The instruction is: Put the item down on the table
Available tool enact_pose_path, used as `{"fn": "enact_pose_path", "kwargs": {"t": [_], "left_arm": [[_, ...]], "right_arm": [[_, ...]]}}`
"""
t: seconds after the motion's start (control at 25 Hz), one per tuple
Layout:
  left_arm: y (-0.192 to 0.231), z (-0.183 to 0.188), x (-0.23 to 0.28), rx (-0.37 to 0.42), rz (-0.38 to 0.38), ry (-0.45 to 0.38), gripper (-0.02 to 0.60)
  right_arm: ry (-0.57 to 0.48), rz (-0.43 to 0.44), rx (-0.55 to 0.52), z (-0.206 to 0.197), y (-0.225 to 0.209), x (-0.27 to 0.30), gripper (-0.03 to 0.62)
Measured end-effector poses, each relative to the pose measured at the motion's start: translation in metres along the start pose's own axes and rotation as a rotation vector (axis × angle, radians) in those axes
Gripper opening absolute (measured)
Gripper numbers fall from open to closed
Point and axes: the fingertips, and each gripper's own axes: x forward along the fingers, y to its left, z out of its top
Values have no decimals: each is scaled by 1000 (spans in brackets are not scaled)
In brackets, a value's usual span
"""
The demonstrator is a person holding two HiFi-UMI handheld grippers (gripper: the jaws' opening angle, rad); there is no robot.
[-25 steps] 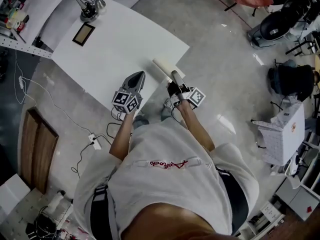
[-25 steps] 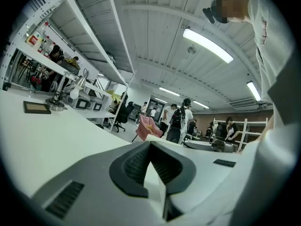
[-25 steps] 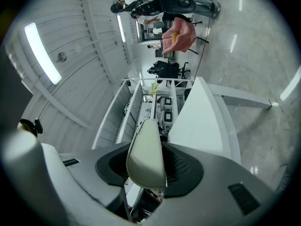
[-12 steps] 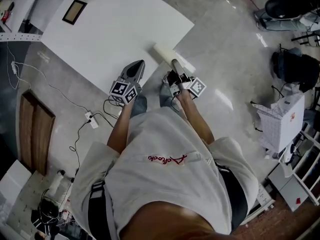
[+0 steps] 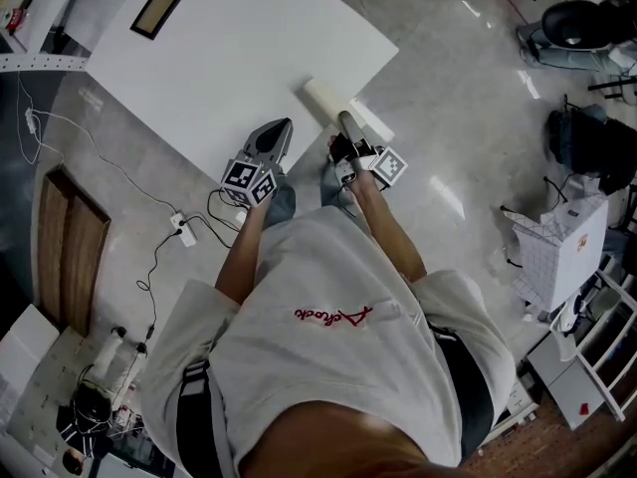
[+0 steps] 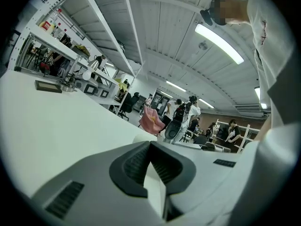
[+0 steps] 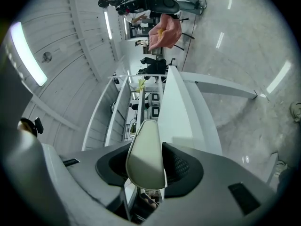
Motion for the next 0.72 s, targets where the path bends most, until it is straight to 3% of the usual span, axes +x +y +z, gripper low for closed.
{"fn": "enact_pose_path", "kwargs": {"t": [0.72], "left_arm": [[10,-9,-7,-43,26,2,11]], "right_arm": [[-41,-57,-8,54,-16,105,187]]}}
